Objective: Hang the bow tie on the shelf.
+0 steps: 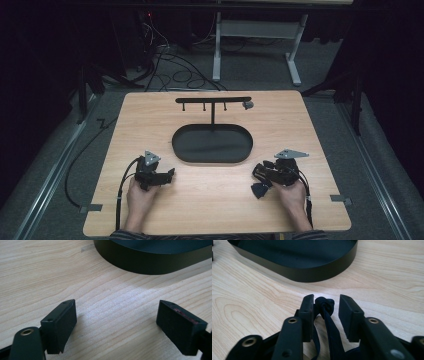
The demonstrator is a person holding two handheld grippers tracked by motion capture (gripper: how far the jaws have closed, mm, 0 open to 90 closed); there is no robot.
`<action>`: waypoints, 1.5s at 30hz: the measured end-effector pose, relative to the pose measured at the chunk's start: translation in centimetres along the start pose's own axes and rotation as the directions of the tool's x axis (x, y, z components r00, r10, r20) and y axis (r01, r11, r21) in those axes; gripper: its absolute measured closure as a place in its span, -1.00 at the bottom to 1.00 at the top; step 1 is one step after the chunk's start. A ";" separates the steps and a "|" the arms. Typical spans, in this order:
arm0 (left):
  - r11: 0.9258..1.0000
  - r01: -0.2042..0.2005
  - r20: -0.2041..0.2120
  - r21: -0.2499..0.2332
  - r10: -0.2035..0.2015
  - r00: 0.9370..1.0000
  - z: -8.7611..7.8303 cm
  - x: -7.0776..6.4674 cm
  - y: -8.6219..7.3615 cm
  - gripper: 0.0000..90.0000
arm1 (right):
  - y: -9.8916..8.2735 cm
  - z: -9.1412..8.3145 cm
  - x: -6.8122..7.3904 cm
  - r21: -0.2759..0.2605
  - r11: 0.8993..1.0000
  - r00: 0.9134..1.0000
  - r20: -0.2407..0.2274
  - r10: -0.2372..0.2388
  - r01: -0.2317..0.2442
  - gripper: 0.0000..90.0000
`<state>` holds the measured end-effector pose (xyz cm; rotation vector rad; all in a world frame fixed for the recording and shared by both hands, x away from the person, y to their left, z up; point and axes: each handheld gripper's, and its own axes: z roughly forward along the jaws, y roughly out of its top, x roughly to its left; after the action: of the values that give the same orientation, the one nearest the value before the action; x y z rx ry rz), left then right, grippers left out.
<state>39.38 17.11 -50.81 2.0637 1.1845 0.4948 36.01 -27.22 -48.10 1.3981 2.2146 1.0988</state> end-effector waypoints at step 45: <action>1.000 0.001 0.000 0.000 -0.001 1.000 0.0 0.0 0.0 -0.62 | 1.9 -4.4 1.2 -0.126 0.990 0.996 -0.039 -0.076 0.070 0.94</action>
<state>39.38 17.11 -50.81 2.0633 1.1851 0.4947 33.99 -27.71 -43.66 1.2432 2.1683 1.2300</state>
